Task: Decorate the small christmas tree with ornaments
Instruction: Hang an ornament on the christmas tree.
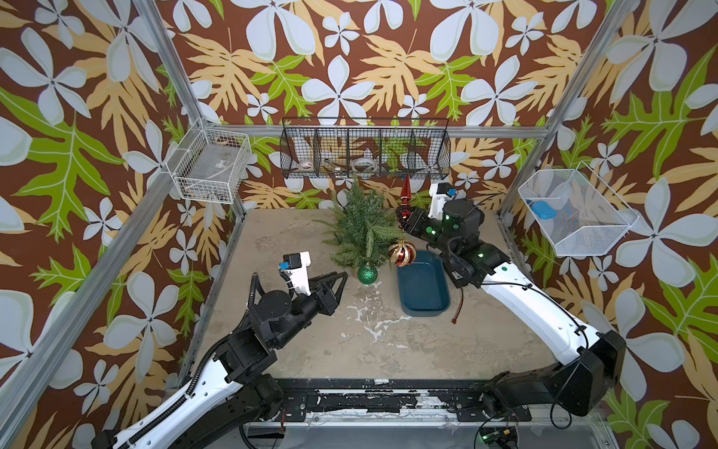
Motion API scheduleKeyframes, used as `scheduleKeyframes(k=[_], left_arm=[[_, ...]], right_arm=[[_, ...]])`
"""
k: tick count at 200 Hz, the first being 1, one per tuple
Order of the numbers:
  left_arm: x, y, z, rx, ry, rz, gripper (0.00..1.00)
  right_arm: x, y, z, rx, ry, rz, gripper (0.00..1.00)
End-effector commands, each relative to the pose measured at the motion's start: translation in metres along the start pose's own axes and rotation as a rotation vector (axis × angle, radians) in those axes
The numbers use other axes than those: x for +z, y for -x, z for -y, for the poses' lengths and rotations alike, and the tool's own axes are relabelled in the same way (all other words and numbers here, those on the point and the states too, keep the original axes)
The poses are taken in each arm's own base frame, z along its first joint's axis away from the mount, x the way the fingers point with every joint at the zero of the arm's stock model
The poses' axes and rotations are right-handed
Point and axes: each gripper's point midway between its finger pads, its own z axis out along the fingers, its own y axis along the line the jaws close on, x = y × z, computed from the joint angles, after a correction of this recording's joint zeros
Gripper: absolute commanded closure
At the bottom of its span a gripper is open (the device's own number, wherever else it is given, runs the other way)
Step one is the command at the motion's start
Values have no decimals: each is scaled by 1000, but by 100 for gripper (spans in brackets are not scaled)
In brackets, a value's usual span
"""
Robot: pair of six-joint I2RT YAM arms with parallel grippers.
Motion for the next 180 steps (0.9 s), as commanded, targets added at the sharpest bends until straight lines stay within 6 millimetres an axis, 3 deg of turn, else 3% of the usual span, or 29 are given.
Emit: scheduleKeyframes(k=[1,115,180], left_arm=[[-2,8,6,1,-23,27,59],[-4,10,7,1,-25,35,59],[-4,10,7,-3,-28,33,59]], right_arm=[[3,-5,0,11,8,-27,61],[6,-12,-1,4,5,-70,50],[-5,0,-7,-17,8,-35,49]])
